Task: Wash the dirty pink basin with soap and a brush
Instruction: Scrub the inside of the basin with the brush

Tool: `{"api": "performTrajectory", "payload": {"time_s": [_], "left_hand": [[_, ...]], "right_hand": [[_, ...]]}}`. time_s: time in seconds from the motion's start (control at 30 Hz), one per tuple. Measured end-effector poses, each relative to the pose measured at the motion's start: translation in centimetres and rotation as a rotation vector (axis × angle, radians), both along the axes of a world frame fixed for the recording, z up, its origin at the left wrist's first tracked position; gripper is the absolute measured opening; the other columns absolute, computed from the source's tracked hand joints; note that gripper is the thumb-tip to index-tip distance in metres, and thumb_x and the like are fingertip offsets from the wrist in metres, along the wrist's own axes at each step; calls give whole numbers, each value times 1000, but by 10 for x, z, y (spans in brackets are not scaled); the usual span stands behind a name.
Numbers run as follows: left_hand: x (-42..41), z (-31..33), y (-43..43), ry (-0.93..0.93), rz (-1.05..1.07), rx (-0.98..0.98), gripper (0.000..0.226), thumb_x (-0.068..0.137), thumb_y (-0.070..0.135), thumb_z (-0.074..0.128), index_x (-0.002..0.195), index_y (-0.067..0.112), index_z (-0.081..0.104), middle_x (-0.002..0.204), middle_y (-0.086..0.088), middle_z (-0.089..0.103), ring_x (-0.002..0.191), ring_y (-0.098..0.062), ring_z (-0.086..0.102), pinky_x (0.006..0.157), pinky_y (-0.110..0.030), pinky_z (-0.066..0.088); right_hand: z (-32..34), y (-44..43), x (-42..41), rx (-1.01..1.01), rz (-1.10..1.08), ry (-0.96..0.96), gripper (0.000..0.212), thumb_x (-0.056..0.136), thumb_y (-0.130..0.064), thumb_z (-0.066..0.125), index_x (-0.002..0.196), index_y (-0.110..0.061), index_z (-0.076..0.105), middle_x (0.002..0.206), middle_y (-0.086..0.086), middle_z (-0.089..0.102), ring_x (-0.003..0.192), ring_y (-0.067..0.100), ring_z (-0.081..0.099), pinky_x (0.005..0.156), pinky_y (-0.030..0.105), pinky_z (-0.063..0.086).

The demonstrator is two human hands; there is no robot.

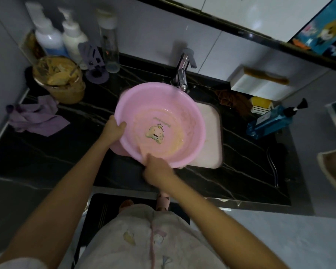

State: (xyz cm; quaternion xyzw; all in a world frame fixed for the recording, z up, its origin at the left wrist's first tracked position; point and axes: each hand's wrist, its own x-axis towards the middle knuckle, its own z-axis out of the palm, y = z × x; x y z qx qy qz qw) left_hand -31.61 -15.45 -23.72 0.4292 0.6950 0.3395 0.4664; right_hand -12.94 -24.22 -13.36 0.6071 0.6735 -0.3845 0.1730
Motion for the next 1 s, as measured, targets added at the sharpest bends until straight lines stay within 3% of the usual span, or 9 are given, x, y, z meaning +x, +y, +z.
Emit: {"api": "performTrajectory", "payload": {"time_s": [0.1,0.17,0.27,0.4,0.53,0.67,0.8,0.93,1.0], "left_hand": [[-3,4,4,-28,-33,-42,58,93,47,42,114,-5,55,106,-21,61,100,-32,60,78,-31,45],[-3,7,7,-54,-53,-23,62,98,48,29,111,-5,58,100,-20,61,97,-30,60,80,-32,45],[-5,12,7,-93,-100,5,63,100,47,19,120,1,56,109,-16,62,102,-25,58,93,-35,46],[-4,7,6,-126,-86,-7,69,96,57,16,130,7,50,123,-15,57,114,-27,54,102,-41,43],[-2,14,6,-310,-61,-27,68,95,60,12,135,16,44,130,-15,55,118,-27,52,104,-45,41],[-3,21,3,-397,-51,4,75,89,67,13,133,18,47,123,-15,59,113,-26,57,100,-46,46],[-1,29,3,-423,-91,23,57,95,56,7,118,31,53,117,-11,62,108,-23,61,91,-41,51],[5,33,3,-516,9,-38,58,95,57,5,108,31,56,103,-4,66,99,-18,62,79,-30,53],[4,30,4,-553,30,-80,68,89,65,8,116,26,56,110,-7,65,104,-20,59,85,-32,51]], "right_hand": [[-6,7,-37,58,-54,129,39,91,-4,40,130,-5,39,116,19,56,102,34,55,72,34,41],[-7,3,-10,84,-16,64,37,91,-6,38,128,-8,40,109,16,58,92,31,55,71,37,44],[-2,-17,33,111,-53,-114,42,91,-8,37,133,-13,33,98,11,57,83,28,54,64,37,43],[-5,-10,-19,105,-109,12,40,89,-5,39,129,-5,37,116,19,56,102,35,56,73,36,42],[-9,12,-64,138,-105,146,35,93,-6,39,127,-2,38,118,23,55,105,38,56,73,34,37],[0,-4,4,87,-66,0,32,93,-7,36,124,-7,44,112,18,58,99,33,58,76,35,45],[4,-20,41,100,-76,-94,40,97,-13,32,137,-14,37,104,15,63,92,30,61,79,43,52],[1,-11,-3,212,-126,125,53,100,-14,30,151,-20,17,123,16,58,108,30,56,95,42,45],[-5,1,-27,319,-79,233,56,101,-16,31,152,-22,9,126,17,56,111,32,55,98,43,42]]}}
